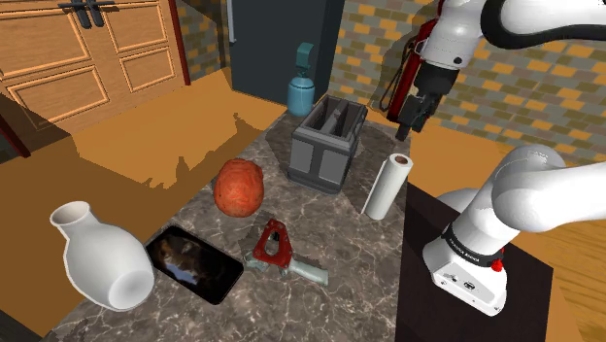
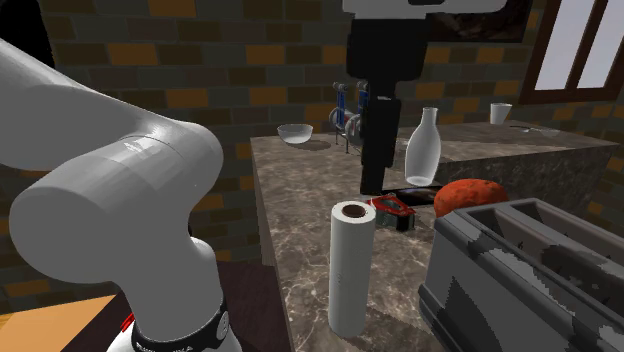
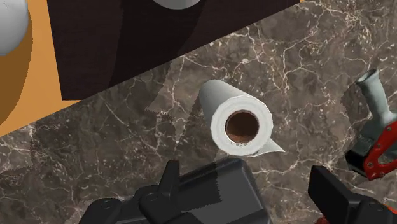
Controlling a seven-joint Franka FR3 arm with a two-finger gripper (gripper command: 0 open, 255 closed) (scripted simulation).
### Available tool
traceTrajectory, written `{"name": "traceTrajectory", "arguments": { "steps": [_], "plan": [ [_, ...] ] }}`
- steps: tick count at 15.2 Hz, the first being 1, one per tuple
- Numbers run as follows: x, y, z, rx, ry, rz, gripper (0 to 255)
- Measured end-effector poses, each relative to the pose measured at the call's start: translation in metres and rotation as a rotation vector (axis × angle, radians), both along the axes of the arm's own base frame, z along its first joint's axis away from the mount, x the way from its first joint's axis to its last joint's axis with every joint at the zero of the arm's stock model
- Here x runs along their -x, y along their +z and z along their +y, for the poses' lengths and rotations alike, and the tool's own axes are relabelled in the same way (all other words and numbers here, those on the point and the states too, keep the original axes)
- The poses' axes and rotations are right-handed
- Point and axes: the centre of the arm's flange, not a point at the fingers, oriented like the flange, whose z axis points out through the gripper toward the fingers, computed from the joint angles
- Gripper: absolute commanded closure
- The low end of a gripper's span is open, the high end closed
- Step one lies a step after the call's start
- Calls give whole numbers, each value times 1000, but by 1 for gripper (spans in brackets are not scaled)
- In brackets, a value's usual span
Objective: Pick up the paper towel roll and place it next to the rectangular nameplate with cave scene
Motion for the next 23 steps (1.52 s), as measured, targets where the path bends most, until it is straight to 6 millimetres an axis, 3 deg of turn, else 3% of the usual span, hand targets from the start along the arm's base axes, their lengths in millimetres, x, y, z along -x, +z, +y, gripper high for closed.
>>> {"name": "traceTrajectory", "arguments": {
  "steps": [4, 11, 18, 19, 23],
  "plan": [
    [19, -41, 14, 27, 27, 25, 0],
    [26, -82, 21, 34, 32, 30, 0],
    [26, -90, 21, 34, 32, 30, 0],
    [26, -90, 21, 34, 32, 30, 255],
    [26, -90, 20, 35, 32, 29, 255]
  ]
}}
